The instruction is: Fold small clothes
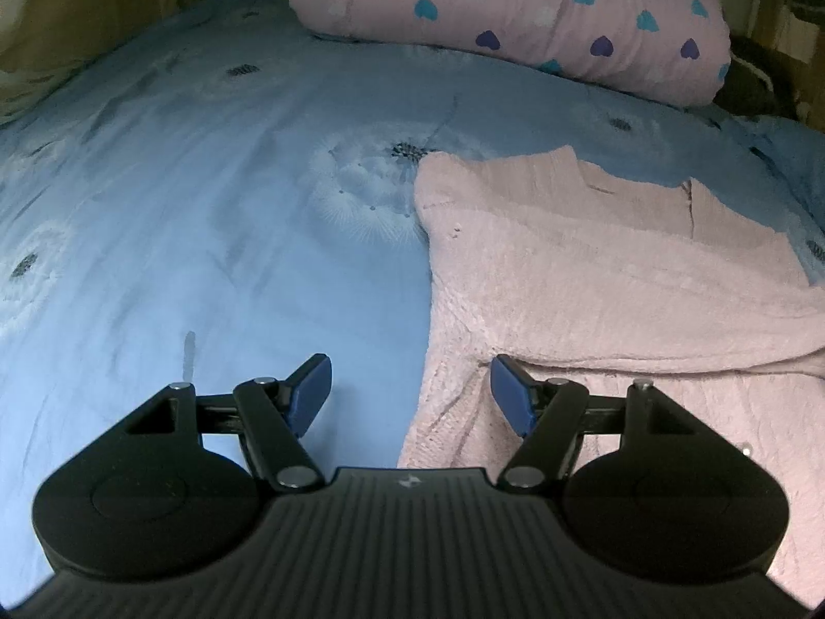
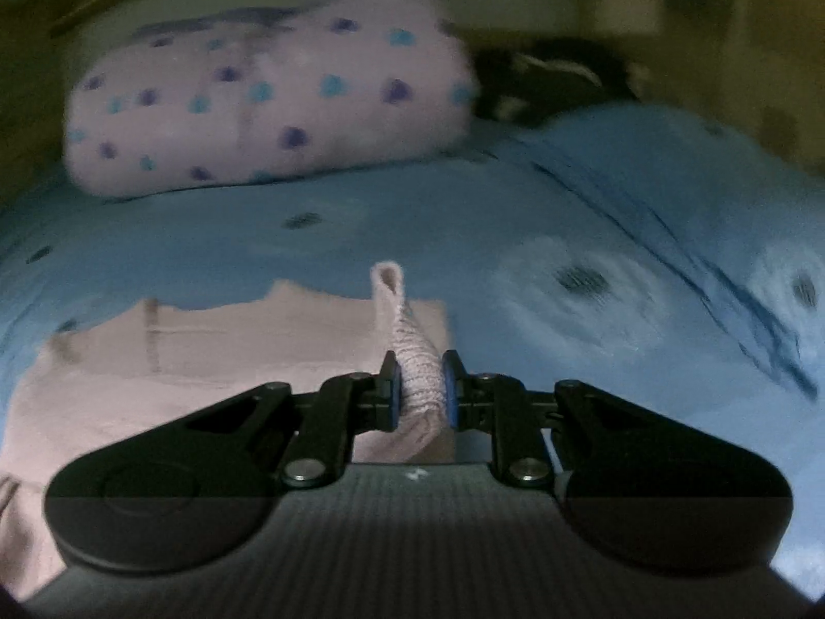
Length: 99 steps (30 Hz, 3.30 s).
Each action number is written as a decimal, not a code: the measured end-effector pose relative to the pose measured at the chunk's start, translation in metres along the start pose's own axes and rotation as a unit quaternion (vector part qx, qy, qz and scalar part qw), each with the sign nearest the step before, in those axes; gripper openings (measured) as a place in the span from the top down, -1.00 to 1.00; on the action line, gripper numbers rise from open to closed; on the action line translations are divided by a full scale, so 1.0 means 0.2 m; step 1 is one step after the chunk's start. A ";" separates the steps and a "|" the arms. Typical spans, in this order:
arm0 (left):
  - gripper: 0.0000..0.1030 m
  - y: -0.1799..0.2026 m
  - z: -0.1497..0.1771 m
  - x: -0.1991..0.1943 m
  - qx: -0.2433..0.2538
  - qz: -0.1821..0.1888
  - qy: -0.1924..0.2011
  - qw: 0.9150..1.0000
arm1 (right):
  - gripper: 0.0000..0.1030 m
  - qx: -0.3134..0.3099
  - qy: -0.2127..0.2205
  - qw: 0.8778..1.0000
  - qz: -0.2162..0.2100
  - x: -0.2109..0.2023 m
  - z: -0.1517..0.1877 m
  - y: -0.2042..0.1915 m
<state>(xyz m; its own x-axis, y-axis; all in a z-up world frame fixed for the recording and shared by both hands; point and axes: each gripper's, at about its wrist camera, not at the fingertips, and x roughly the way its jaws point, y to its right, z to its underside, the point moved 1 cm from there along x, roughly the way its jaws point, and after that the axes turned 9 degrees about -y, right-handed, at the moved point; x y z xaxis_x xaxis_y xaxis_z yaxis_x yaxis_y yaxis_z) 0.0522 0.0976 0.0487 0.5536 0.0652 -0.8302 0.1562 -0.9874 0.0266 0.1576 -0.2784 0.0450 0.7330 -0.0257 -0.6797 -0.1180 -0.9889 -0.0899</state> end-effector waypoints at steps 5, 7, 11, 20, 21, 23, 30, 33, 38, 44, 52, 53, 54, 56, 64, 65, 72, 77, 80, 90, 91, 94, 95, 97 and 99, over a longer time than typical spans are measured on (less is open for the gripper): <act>-0.42 0.01 0.01 0.02 0.006 -0.005 -0.005 1.000 | 0.56 0.038 -0.034 0.999 0.019 0.17 0.11 0.12; -0.42 0.00 0.01 0.03 0.006 -0.005 -0.007 1.000 | 0.56 0.046 -0.047 0.997 0.029 0.21 0.16 0.15; -0.42 0.00 0.01 0.03 0.007 -0.006 -0.007 1.000 | 0.57 0.061 -0.063 0.996 0.023 0.23 0.25 0.20; -0.42 0.04 0.07 0.02 0.042 -0.019 -0.004 0.999 | -0.06 0.048 -0.038 0.997 -0.040 -0.11 0.32 0.17; -0.42 0.04 0.09 0.01 0.047 -0.021 -0.004 0.999 | -0.07 0.043 -0.032 0.997 -0.047 -0.17 0.35 0.15; -0.42 0.06 0.12 -0.02 0.060 -0.027 -0.006 0.998 | -0.07 0.028 -0.029 0.997 -0.061 -0.25 0.40 0.12; -0.42 0.11 0.22 -0.23 0.061 0.012 -0.013 0.998 | -0.07 -0.021 -0.031 0.994 -0.104 -0.53 0.57 0.03; -0.42 0.13 0.29 -0.35 0.069 0.017 -0.008 0.997 | -0.07 -0.033 -0.030 0.992 -0.118 -0.62 0.62 0.01; -0.44 0.18 0.45 -0.51 0.080 0.036 -0.002 0.996 | -0.08 -0.063 -0.028 0.989 -0.131 -0.74 0.72 -0.05; -0.55 0.25 0.67 -0.62 0.104 0.049 -0.008 0.993 | -0.08 -0.097 -0.042 0.987 -0.122 -0.85 0.87 -0.11; -0.63 0.32 0.89 -0.69 0.146 0.039 -0.016 0.988 | -0.08 -0.110 -0.050 0.983 -0.135 -0.96 1.01 -0.14; -0.64 0.33 0.91 -0.69 0.153 0.033 -0.018 0.988 | -0.08 -0.116 -0.052 0.983 -0.135 -0.97 1.03 -0.14; -0.65 0.33 0.93 -0.68 0.158 0.029 -0.020 0.987 | -0.09 -0.122 -0.053 0.982 -0.134 -0.98 1.05 -0.15; -0.67 0.34 0.98 -0.67 0.171 0.019 -0.023 0.985 | -0.17 -0.136 -0.055 0.981 -0.128 -0.99 1.08 -0.16; -0.74 0.36 1.09 -0.57 0.195 0.003 -0.025 0.980 | -0.41 -0.202 -0.070 0.974 -0.067 -0.95 1.19 -0.23; -0.75 0.36 1.09 -0.56 0.192 0.002 -0.022 0.981 | -0.41 -0.212 -0.075 0.973 -0.061 -0.93 1.21 -0.24; -0.81 0.37 1.05 -0.48 0.184 -0.009 -0.005 0.983 | -0.69 -0.203 -0.086 0.975 -0.039 -0.83 1.23 -0.24; -0.88 0.38 1.01 -0.43 0.177 -0.010 0.003 0.984 | -0.70 -0.190 -0.082 0.977 -0.053 -0.76 1.20 -0.21; -0.92 0.38 0.98 -0.40 0.174 -0.010 0.004 0.985 | -0.70 -0.197 -0.065 0.977 -0.044 -0.73 1.19 -0.23; -0.93 0.38 0.85 -0.30 0.149 0.003 0.006 0.989 | -0.51 -0.204 -0.024 0.978 -0.024 -0.64 1.15 -0.28; -0.93 0.38 0.85 -0.30 0.148 0.003 0.008 0.989 | -0.50 -0.205 -0.022 0.978 -0.024 -0.64 1.15 -0.28; -0.92 0.38 0.85 -0.29 0.143 0.003 0.019 0.990 | -0.37 -0.207 -0.015 0.978 -0.026 -0.63 1.15 -0.29; -0.90 0.38 0.86 -0.29 0.144 0.004 0.024 0.989 | -0.30 -0.207 -0.014 0.978 -0.027 -0.63 1.15 -0.29; -0.81 0.38 0.87 -0.30 0.148 0.005 0.035 0.988 | -0.17 -0.207 -0.009 0.978 -0.028 -0.63 1.16 -0.29; -0.74 0.38 0.89 -0.31 0.152 0.004 0.042 0.988 | -0.15 -0.207 -0.008 0.978 -0.022 -0.65 1.17 -0.29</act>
<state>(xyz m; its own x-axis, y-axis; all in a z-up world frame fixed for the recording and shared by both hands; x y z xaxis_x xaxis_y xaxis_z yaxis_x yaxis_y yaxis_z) -0.1153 -0.0070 0.0037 0.6210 0.0568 -0.7818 -0.0934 -0.9849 -0.1458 -0.0877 -0.1839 -0.0316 0.7204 0.0171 -0.6934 0.1970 -0.9636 0.1809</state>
